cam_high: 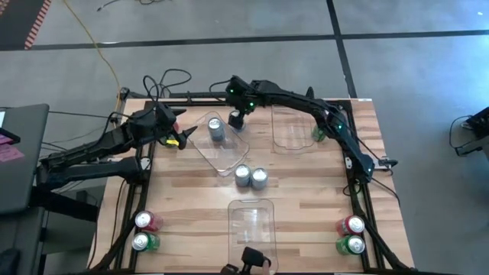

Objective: Sort soda cans
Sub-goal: Put the top blue-white soda can into the top left transparent bin

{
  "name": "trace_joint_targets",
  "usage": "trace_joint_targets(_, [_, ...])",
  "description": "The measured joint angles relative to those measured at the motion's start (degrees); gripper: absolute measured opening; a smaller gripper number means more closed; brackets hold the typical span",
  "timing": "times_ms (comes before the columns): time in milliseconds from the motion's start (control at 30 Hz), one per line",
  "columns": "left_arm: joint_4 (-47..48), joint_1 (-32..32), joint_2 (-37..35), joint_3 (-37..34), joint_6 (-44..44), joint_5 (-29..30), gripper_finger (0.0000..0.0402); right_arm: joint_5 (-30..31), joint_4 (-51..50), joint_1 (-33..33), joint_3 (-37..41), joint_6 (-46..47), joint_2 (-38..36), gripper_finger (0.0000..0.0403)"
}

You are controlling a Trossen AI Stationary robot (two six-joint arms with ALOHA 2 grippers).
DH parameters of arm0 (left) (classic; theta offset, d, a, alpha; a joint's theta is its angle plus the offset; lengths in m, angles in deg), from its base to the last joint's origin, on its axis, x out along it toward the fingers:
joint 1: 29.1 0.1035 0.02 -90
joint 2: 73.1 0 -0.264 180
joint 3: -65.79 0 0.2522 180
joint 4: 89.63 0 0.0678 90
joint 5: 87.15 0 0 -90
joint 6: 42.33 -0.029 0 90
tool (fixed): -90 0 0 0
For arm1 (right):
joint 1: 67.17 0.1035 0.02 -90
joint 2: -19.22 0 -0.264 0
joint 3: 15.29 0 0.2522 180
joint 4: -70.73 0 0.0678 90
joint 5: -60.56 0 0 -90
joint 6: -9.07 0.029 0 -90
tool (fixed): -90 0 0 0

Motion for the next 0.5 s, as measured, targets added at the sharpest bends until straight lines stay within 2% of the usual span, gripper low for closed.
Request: trace_joint_targets(500, [0.6,0.0,0.0,0.0,-1.0,0.0,0.0382,-0.7,-2.0,-0.9,-7.4,0.3,0.4,0.0396])
